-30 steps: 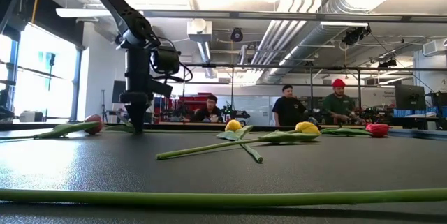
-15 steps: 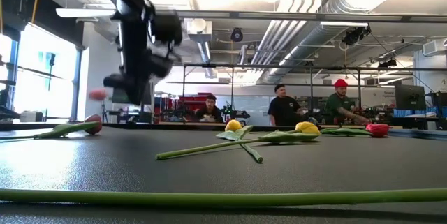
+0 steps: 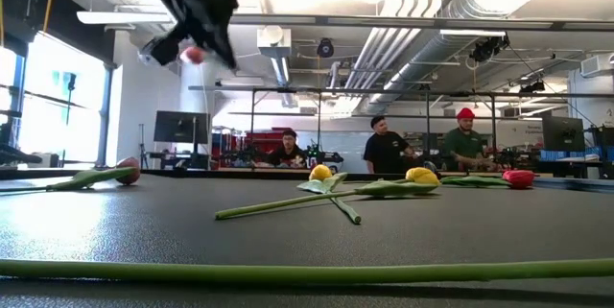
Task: Sort flowers into vase by color
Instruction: Put the pink flower into the transparent vase
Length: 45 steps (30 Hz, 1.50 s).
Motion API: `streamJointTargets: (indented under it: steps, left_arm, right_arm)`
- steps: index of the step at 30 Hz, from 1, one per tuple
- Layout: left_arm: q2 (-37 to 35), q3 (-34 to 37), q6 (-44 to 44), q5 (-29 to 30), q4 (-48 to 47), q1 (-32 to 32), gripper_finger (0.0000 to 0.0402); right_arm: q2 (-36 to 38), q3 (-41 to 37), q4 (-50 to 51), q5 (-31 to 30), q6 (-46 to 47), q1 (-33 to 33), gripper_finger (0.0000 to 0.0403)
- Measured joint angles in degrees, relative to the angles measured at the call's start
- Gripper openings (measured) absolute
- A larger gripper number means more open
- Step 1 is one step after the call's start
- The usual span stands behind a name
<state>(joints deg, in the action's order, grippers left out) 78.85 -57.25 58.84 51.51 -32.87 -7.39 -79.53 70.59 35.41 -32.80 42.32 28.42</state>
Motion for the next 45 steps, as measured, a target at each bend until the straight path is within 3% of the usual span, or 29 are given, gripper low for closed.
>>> streamJointTargets:
  steps: [7, 11, 17, 25, 32, 36, 45]
  left_arm:
    - [0.4, 0.0, 10.9, 2.1, 15.3, -8.6, 0.0]
    - [0.4, 0.0, 21.3, 1.4, 22.5, -11.3, 0.0]
    - [3.7, -0.1, 38.6, -0.2, 29.4, -12.5, 0.0]
    - [9.5, -0.1, 52.2, -3.1, 47.3, -12.6, 0.0]
    - [11.0, -0.1, 57.2, -6.4, 52.7, -12.6, 0.0]
    - [11.0, -0.1, 57.3, -6.4, 52.5, -12.6, 0.0]
    - [11.0, -0.1, 53.2, -7.6, 52.2, -12.5, 0.0004]
  right_arm:
    - [-1.0, 0.0, -3.1, 1.2, -5.3, -5.5, 0.0171]
    - [-2.7, 0.0, -6.3, 7.2, -8.1, -10.1, 0.0171]
    - [-3.8, 0.0, -15.0, 19.6, -12.7, -15.6, 0.0171]
    - [-4.7, 0.0, -14.7, 23.1, -13.4, -19.0, 0.0171]
    - [-4.9, 0.0, -12.5, 24.4, -12.8, -19.1, 0.0169]
    - [-4.9, 0.0, -12.0, 24.2, -12.4, -19.1, 0.0137]
    - [-4.9, 0.0, -12.2, 25.1, -12.8, -19.0, 0.0012]
